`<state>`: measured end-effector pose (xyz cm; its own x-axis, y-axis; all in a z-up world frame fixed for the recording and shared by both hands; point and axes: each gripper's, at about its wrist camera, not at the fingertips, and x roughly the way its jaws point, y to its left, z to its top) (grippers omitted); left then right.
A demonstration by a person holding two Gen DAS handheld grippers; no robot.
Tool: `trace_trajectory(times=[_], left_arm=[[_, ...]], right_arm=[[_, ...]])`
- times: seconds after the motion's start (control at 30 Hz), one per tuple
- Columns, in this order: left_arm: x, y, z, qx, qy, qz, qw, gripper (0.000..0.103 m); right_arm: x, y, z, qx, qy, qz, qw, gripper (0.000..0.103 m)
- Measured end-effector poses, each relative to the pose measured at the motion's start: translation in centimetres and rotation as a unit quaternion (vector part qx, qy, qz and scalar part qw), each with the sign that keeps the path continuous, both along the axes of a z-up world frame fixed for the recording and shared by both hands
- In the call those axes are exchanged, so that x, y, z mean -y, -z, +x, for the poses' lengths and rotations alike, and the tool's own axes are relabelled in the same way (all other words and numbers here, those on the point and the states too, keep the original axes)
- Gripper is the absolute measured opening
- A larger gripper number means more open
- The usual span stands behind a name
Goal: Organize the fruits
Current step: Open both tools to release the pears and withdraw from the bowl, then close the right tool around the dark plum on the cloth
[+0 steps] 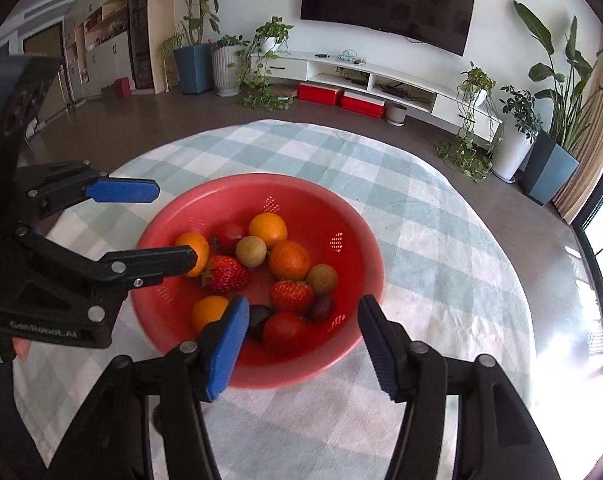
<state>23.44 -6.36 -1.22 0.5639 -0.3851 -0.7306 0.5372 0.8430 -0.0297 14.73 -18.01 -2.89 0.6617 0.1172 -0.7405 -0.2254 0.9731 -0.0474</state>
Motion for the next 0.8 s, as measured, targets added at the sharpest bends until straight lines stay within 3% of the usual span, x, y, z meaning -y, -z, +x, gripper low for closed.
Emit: trace_trajectory(times=[0.1, 0.27, 0.4, 0.8], left_arm=[[-1.8, 0.2, -1.8, 0.004, -0.017, -0.006, 0.9998, 0.098], [-4.3, 1.4, -4.9, 0.002, -0.046, -0.006, 0.9989, 0.103], [-5.7, 2.2, -6.7, -0.004, -0.059, -0.004, 0.9983, 0.103], [-6.7, 3.7, -9.4, -0.013, -0.083, -0.017, 0.9963, 0.103]], right_arm=[[-0.5, 0.6, -2.9, -0.006, 0.008, 0.031, 0.999, 0.064], [-2.3, 3.0, -6.2, -0.025, 0.017, 0.058, 0.998, 0.064], [-3.4, 4.8, -6.4, -0.054, 0.024, 0.070, 0.996, 0.064], [-5.3, 7.1, -5.6, -0.071, 0.033, 0.048, 0.996, 0.062]])
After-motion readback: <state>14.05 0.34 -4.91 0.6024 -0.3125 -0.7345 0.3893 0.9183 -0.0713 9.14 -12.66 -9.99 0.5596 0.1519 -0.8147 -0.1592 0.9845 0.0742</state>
